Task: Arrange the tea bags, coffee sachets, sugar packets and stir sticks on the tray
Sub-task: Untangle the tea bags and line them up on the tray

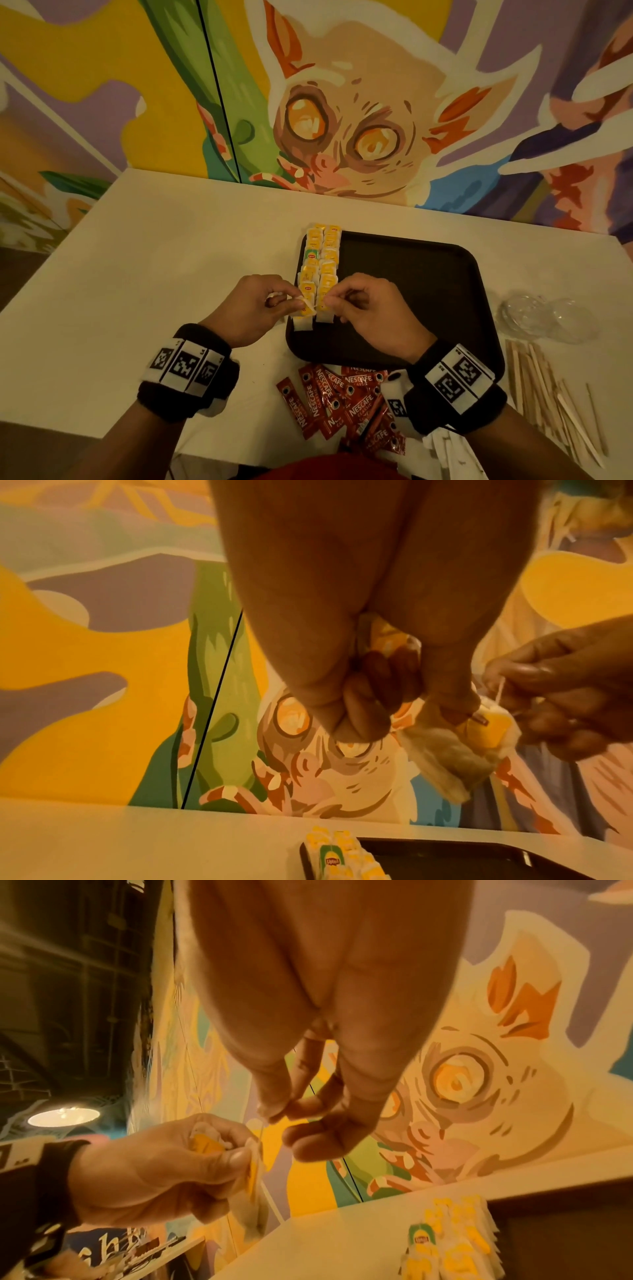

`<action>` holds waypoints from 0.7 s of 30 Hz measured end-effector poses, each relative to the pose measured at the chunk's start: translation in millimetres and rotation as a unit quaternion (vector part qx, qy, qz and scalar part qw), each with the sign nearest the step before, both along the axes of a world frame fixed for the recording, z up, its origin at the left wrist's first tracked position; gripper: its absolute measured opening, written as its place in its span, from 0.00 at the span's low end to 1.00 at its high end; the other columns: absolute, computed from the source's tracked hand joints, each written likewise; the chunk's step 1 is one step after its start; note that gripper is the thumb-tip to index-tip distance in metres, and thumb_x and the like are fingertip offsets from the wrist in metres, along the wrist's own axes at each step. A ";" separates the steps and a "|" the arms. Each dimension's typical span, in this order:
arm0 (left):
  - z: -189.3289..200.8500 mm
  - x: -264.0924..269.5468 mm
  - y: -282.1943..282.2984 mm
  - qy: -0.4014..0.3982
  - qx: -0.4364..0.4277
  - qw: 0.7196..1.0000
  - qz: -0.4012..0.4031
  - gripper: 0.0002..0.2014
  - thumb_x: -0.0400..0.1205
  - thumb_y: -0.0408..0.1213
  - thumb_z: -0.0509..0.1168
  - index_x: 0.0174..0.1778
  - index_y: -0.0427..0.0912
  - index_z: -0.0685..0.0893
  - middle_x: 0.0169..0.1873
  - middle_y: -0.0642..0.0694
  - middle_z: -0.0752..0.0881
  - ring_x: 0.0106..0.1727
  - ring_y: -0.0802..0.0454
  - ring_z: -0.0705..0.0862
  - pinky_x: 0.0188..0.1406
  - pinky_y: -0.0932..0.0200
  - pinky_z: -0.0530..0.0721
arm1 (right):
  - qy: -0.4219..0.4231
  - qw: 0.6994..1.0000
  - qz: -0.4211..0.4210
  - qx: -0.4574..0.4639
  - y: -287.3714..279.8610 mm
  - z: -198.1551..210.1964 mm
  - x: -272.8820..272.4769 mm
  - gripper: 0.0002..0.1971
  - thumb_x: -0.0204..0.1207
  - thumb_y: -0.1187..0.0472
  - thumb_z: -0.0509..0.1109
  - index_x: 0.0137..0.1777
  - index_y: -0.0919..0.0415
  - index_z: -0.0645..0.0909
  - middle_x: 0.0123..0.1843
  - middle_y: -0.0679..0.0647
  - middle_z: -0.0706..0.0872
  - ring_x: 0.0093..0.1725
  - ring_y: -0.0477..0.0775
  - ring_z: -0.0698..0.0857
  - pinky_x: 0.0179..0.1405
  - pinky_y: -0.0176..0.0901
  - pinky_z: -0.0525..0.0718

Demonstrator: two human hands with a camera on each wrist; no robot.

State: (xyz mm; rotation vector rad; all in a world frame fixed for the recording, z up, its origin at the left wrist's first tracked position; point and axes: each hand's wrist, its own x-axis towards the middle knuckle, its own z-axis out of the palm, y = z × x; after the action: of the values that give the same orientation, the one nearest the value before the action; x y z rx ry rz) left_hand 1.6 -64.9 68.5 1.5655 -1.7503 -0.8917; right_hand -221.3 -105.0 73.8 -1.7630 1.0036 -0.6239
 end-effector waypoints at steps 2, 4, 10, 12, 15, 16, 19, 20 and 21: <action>1.3 -2.9 0.9 -0.004 -0.005 1.000 -0.010 0.07 0.78 0.39 0.73 0.49 0.44 0.92 0.31 0.52 0.82 0.35 0.56 0.80 0.35 0.75 0.73 | -0.015 1.000 -0.001 -0.011 -0.8 2.4 1.8 0.03 0.78 0.59 0.74 0.48 0.51 0.88 0.49 0.45 0.86 0.45 0.46 0.87 0.48 0.47 0.89; 3.7 -5.6 1.3 -0.007 -0.007 1.000 -0.021 0.07 0.77 0.38 0.73 0.50 0.45 0.92 0.28 0.57 0.80 0.35 0.59 0.80 0.34 0.74 0.73 | -0.035 0.999 0.002 -0.014 -0.3 3.3 4.3 0.03 0.78 0.59 0.74 0.50 0.55 0.88 0.49 0.44 0.86 0.46 0.47 0.87 0.48 0.48 0.89; 16.2 -13.4 3.0 0.078 -0.023 0.996 -0.039 0.09 0.74 0.41 0.74 0.48 0.44 0.93 0.27 0.52 0.76 0.29 0.60 0.74 0.33 0.73 0.71 | -0.081 0.996 -0.010 0.043 -3.3 3.7 9.5 0.06 0.79 0.58 0.72 0.51 0.59 0.87 0.46 0.47 0.89 0.45 0.51 0.89 0.47 0.48 0.88; 20.7 -16.1 4.1 0.111 -0.043 0.993 -0.025 0.10 0.73 0.39 0.74 0.47 0.43 0.93 0.27 0.42 0.75 0.27 0.61 0.72 0.33 0.75 0.70 | -0.100 0.992 -0.020 0.070 -5.4 1.4 10.7 0.06 0.79 0.59 0.72 0.50 0.60 0.88 0.47 0.49 0.90 0.47 0.53 0.88 0.46 0.48 0.89; 20.7 -19.6 3.7 0.146 -0.069 0.987 0.021 0.08 0.72 0.37 0.74 0.46 0.42 0.93 0.25 0.49 0.74 0.26 0.61 0.70 0.30 0.75 0.69 | -0.127 0.986 -0.020 0.109 -5.3 -5.0 13.2 0.04 0.80 0.63 0.71 0.49 0.60 0.88 0.48 0.51 0.89 0.44 0.50 0.87 0.39 0.41 0.86; 19.6 -20.6 3.3 0.153 -0.079 0.984 0.036 0.08 0.72 0.37 0.74 0.45 0.43 0.93 0.24 0.53 0.74 0.25 0.62 0.70 0.30 0.74 0.69 | -0.136 0.983 -0.018 0.121 -4.8 -7.1 14.1 0.04 0.80 0.65 0.71 0.50 0.61 0.88 0.49 0.53 0.89 0.43 0.50 0.86 0.38 0.41 0.85; 15.9 -23.8 2.4 0.159 -0.111 0.979 0.065 0.07 0.73 0.36 0.74 0.45 0.43 0.92 0.23 0.58 0.77 0.25 0.63 0.72 0.30 0.75 0.71 | -0.161 0.976 -0.015 0.147 -3.5 -11.6 15.9 0.06 0.80 0.67 0.70 0.53 0.63 0.86 0.52 0.64 0.87 0.40 0.52 0.84 0.36 0.42 0.85; 14.1 -24.9 2.3 0.159 -0.118 0.978 0.072 0.06 0.73 0.34 0.74 0.45 0.43 0.92 0.23 0.57 0.77 0.26 0.63 0.73 0.31 0.76 0.71 | -0.166 0.974 -0.014 0.150 -3.3 -12.8 16.4 0.06 0.80 0.67 0.69 0.54 0.63 0.86 0.52 0.67 0.87 0.40 0.53 0.85 0.36 0.43 0.85; 12.2 -26.0 2.2 0.162 -0.121 0.976 0.082 0.06 0.73 0.33 0.74 0.45 0.42 0.92 0.23 0.56 0.77 0.26 0.63 0.74 0.32 0.76 0.72 | -0.169 0.974 -0.014 0.152 -3.2 -13.9 17.0 0.07 0.81 0.67 0.69 0.55 0.63 0.86 0.52 0.68 0.87 0.39 0.53 0.85 0.35 0.43 0.85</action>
State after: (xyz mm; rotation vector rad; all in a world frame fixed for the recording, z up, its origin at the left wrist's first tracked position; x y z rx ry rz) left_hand -24.5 -62.7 80.7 1.3023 -1.4181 -0.7698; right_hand -204.3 -108.2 59.9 -1.3239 0.8368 -0.7175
